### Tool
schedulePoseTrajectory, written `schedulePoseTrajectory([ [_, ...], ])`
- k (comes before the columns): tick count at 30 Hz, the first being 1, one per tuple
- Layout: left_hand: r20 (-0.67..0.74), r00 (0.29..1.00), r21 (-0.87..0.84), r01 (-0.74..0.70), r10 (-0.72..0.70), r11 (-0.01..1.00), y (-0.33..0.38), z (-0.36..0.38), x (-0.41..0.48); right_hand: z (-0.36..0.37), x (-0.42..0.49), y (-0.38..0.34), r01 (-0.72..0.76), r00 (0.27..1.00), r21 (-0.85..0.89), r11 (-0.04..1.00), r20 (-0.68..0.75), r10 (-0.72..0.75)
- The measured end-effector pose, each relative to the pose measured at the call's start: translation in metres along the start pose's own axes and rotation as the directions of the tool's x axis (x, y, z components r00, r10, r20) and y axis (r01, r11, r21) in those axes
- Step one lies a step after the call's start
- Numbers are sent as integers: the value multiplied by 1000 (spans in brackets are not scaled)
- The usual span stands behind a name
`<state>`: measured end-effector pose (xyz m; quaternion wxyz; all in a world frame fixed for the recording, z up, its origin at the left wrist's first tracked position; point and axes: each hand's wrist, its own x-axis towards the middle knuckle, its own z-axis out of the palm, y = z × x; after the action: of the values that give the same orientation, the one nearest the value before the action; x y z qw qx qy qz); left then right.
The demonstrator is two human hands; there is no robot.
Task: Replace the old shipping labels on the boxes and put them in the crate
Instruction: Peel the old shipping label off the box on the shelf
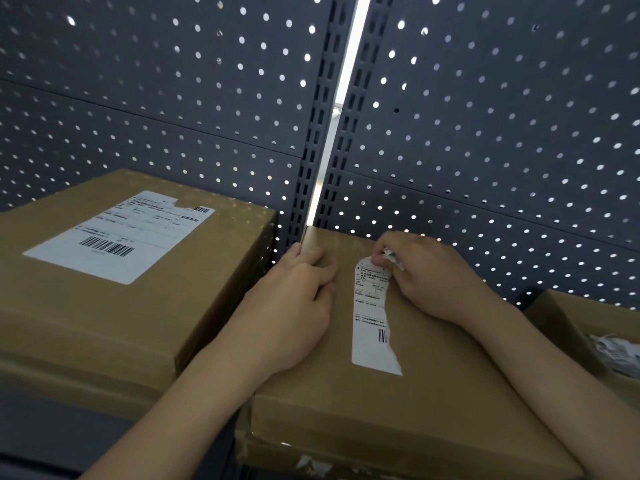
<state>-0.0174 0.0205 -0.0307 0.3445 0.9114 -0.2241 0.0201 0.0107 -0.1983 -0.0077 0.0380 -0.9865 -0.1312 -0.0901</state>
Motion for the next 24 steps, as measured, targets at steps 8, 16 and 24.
schedulePoseTrajectory([
  [8,5,1000,8,-8,8,1000,-1,0,1,-3,-2,-3,3,1000,167,986,-16,0],
  [16,3,1000,19,-8,8,1000,0,0,0,-4,-3,-7,-12,1000,135,991,-21,15],
  [24,-10,1000,36,-12,13,999,2,0,0,-4,-6,-12,-64,996,180,982,-47,74],
])
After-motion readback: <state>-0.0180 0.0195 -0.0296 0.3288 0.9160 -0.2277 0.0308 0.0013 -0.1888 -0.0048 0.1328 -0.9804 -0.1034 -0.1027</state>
